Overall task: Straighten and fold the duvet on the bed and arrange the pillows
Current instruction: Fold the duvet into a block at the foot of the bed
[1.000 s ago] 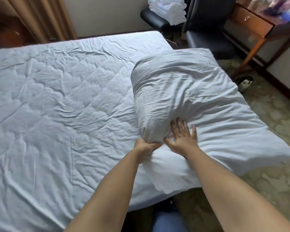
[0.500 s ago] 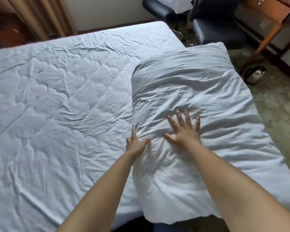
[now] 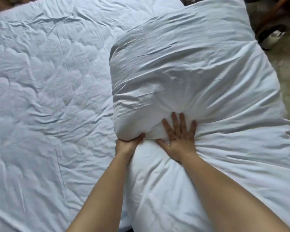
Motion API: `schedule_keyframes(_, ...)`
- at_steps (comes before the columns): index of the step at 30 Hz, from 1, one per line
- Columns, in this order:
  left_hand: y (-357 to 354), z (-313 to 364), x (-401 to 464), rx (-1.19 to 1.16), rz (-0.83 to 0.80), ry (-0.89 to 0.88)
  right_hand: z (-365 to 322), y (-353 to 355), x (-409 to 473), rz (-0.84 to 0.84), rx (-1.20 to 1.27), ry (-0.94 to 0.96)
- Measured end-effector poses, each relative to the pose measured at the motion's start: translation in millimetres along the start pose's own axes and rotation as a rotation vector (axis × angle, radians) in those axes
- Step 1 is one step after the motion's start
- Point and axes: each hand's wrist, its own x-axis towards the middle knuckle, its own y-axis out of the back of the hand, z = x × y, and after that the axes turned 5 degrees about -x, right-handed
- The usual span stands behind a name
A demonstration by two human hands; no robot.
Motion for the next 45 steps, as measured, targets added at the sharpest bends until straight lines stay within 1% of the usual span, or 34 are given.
schedule_keyframes(2,1.3,0.7,-4.4,0.003,-0.002,-0.012,-1.1,0.8,1.9,-0.01,-0.005,-0.004)
schedule_keyframes(5,8.7,4.5,-13.3,-0.061,-0.034,-0.024,-2.6,11.2,0.1,-0.042,-0.045,-0.033)
schedule_keyframes(8,21.4,8.7,-27.3,-0.091,-0.02,-0.034,-12.0,26.3,-1.7,-0.11,-0.062,-0.087)
schedule_keyframes(11,38.1,11.2,-43.1,-0.121,-0.048,-0.06,-28.9,51.2,-5.1,-0.175,-0.115,-0.119)
schedule_keyframes(14,69.3,5.5,-53.8,-0.129,-0.079,-0.103,-57.4,80.1,-16.4,-0.289,-0.126,-0.146)
schedule_keyframes(18,146.1,-15.0,-56.2,-0.095,-0.055,-0.183,-131.4,107.2,-41.7,-0.341,-0.062,-0.148)
schedule_keyframes(20,197.4,-29.9,-55.6,-0.079,-0.045,-0.212,-181.8,112.1,-57.9,-0.326,-0.012,-0.15)
schedule_keyframes(24,273.6,-56.6,-48.9,-0.04,-0.033,-0.227,-259.5,111.3,-78.8,-0.307,0.011,-0.134)
schedule_keyframes(28,324.4,-84.5,-28.3,-0.018,-0.015,-0.182,-316.7,112.8,-90.2,-0.295,0.009,-0.061)
schedule_keyframes(31,329.6,-98.2,-14.5,-0.024,-0.026,-0.156,-324.4,99.6,-89.0,-0.257,-0.028,-0.025)
schedule_keyframes(32,328.1,-99.9,-10.5,-0.014,-0.048,-0.126,-323.0,92.1,-86.9,-0.228,-0.047,-0.022)
schedule_keyframes(34,325.6,-102.8,-0.8,-0.002,-0.077,-0.07,-320.7,76.5,-81.5,-0.232,-0.096,-0.013)
schedule_keyframes(36,326.0,-102.0,9.5,-0.021,-0.089,-0.028,-325.0,62.1,-76.0,-0.236,-0.086,0.008)
schedule_keyframes(37,326.6,-99.6,14.5,-0.024,-0.097,-0.015,-330.4,56.6,-73.7,-0.206,-0.062,0.026)
schedule_keyframes(38,328.9,-96.2,20.9,-0.026,-0.118,-0.007,-336.3,52.9,-71.4,-0.142,-0.029,0.039)
schedule_keyframes(40,332.4,-85.3,36.5,-0.005,-0.163,-0.02,-344.7,53.4,-60.6,0.047,0.032,0.045)
schedule_keyframes(42,330.2,-76.3,60.1,0.068,-0.204,-0.005,-341.8,60.4,-41.0,0.136,0.023,0.046)
schedule_keyframes(44,323.8,-80.1,102.3,0.089,-0.209,-0.001,-330.6,68.5,-21.7,0.086,-0.026,0.048)
schedule_keyframes(45,321.3,-73.0,103.9,0.09,-0.228,-0.013,-325.1,70.0,-15.5,0.042,-0.043,0.042)
